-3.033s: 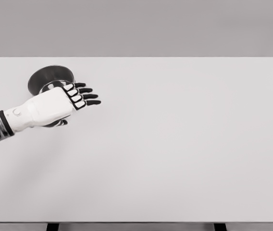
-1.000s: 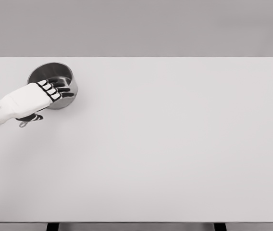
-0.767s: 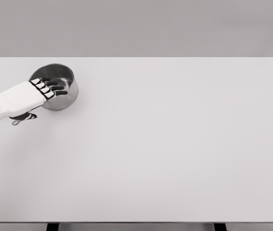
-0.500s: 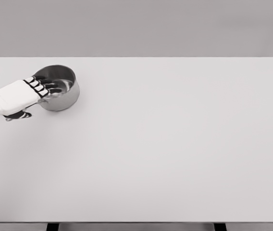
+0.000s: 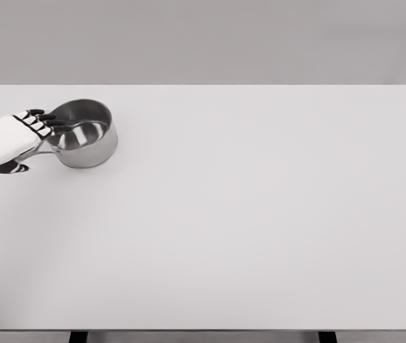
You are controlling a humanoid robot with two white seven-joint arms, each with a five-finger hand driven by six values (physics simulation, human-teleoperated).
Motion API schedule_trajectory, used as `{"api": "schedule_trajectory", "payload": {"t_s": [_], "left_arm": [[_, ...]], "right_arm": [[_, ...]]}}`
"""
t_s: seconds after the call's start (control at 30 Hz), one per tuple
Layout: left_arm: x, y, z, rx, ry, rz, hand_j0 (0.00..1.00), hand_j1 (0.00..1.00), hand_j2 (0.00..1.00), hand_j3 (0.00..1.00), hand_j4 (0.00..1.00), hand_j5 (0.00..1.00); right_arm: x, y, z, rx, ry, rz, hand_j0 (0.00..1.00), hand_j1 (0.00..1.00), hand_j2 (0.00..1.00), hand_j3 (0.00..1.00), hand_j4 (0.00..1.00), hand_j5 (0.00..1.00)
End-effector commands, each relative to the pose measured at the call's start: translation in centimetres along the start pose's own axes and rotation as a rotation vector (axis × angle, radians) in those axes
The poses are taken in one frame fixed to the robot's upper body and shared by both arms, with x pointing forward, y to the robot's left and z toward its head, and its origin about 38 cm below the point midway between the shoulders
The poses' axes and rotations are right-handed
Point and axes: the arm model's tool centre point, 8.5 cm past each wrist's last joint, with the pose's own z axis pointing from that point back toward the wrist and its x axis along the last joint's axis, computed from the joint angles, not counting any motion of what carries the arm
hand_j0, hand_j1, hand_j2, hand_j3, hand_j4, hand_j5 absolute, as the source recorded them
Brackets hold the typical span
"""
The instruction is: Rotate pot handle
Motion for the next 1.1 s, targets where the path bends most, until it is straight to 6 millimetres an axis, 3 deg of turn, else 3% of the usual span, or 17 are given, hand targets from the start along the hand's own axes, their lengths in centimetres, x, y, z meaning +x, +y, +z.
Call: {"api": "schedule_trajectory", "payload": {"t_s": [0.0, 1.07], "left_arm": [[-0.5, -0.3, 0.2, -0.003, 0.016, 0.014, 1.00, 1.00, 1.00, 1.00, 1.00, 1.00], [-4.8, -0.8, 0.7, -0.011, 0.136, 0.073, 1.00, 1.00, 1.00, 1.00, 1.00, 1.00]], "right_arm": [[0.0, 0.0, 0.0, 0.000, 0.001, 0.000, 1.00, 1.00, 1.00, 1.00, 1.00, 1.00], [0.0, 0.0, 0.0, 0.000, 0.001, 0.000, 1.00, 1.00, 1.00, 1.00, 1.00, 1.00]]}}
